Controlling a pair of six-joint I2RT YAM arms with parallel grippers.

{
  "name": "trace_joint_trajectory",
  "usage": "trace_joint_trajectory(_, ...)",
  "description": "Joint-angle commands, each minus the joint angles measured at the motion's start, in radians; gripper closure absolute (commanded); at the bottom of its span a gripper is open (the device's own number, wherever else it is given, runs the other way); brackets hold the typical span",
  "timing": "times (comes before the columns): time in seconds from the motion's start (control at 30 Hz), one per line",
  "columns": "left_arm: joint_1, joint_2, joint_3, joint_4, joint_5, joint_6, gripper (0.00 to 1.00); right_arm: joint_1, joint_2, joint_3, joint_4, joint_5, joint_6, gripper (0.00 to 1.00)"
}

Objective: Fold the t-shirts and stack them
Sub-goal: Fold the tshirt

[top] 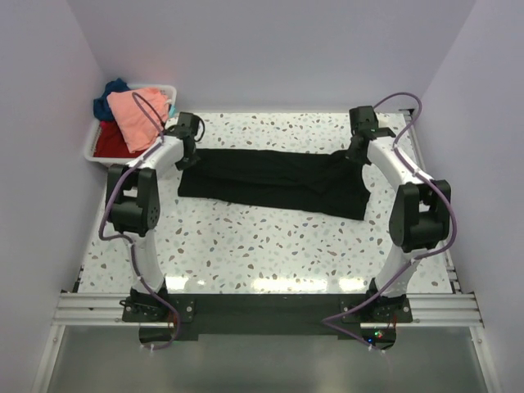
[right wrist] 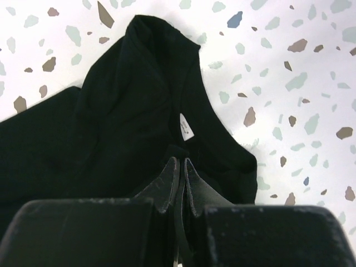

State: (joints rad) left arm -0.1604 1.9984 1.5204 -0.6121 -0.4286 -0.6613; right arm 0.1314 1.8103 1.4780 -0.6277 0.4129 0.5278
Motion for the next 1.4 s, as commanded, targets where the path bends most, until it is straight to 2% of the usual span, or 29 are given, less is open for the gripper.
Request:
trace_joint_trajectory(0.0, 0.007, 0.045, 0.073, 0.008, -0.048, 0.0, 1.0, -0.015, 0.046, 0.076, 0.028, 0.007, -0.017, 1.0)
trace_joint_trajectory(0.03, 0.005, 0.051, 0.078, 0.008, -0.05, 0.0, 1.0, -0.016, 0.052, 0.082, 0.028, 0.009, -0.017, 1.0)
trace_joint_trajectory(0.07, 0.009, 0.054, 0.083, 0.008, -0.053, -0.001, 0.95, -0.018, 0.06, 0.09, 0.029, 0.003, -0.017, 1.0)
trace_joint_trajectory(0.1, 0.007, 0.056, 0.086, 0.009, -0.058, -0.003, 0.75, -0.021, 0.069, 0.096, 0.028, 0.003, -0.017, 1.0)
trace_joint_trajectory(0.2, 0.009, 0.034, 0.074, 0.031, -0.073, -0.009, 0.4, -0.024, 0.095, 0.116, 0.029, -0.008, -0.014, 1.0)
trace_joint_trajectory(0.3, 0.009, -0.033, 0.02, 0.086, -0.087, -0.012, 0.31, -0.026, 0.116, 0.136, 0.037, -0.016, -0.015, 1.0)
trace_joint_trajectory(0.43, 0.009, -0.119, -0.063, 0.186, -0.075, 0.008, 0.3, -0.032, 0.152, 0.171, 0.042, -0.026, -0.017, 1.0)
trace_joint_trajectory(0.6, 0.009, -0.154, -0.118, 0.17, -0.019, 0.028, 0.34, -0.049, 0.222, 0.225, 0.046, -0.06, -0.008, 1.0)
trace_joint_trajectory(0.8, 0.007, -0.231, -0.241, 0.201, 0.062, 0.04, 0.38, -0.053, 0.343, 0.373, 0.011, -0.088, -0.006, 1.0)
trace_joint_trajectory(0.93, 0.007, -0.276, -0.296, 0.189, 0.094, 0.037, 0.38, -0.055, 0.348, 0.41, 0.025, -0.089, -0.011, 0.88)
trace_joint_trajectory(1.03, 0.009, -0.319, -0.357, 0.196, 0.131, 0.026, 0.38, -0.055, 0.325, 0.409, 0.062, -0.085, -0.031, 0.84)
trace_joint_trajectory(1.13, 0.009, -0.346, -0.413, 0.213, 0.168, 0.008, 0.44, -0.055, 0.316, 0.429, 0.068, -0.086, -0.054, 0.83)
trace_joint_trajectory(1.17, 0.007, -0.349, -0.43, 0.216, 0.174, 0.005, 0.49, -0.055, 0.308, 0.432, 0.068, -0.089, -0.061, 0.83)
trace_joint_trajectory(1.27, 0.007, -0.352, -0.454, 0.239, 0.195, -0.004, 0.58, -0.052, 0.293, 0.43, 0.062, -0.12, -0.066, 0.83)
trace_joint_trajectory(1.37, 0.007, -0.34, -0.47, 0.265, 0.192, -0.006, 0.59, -0.039, 0.271, 0.423, 0.056, -0.155, -0.081, 0.83)
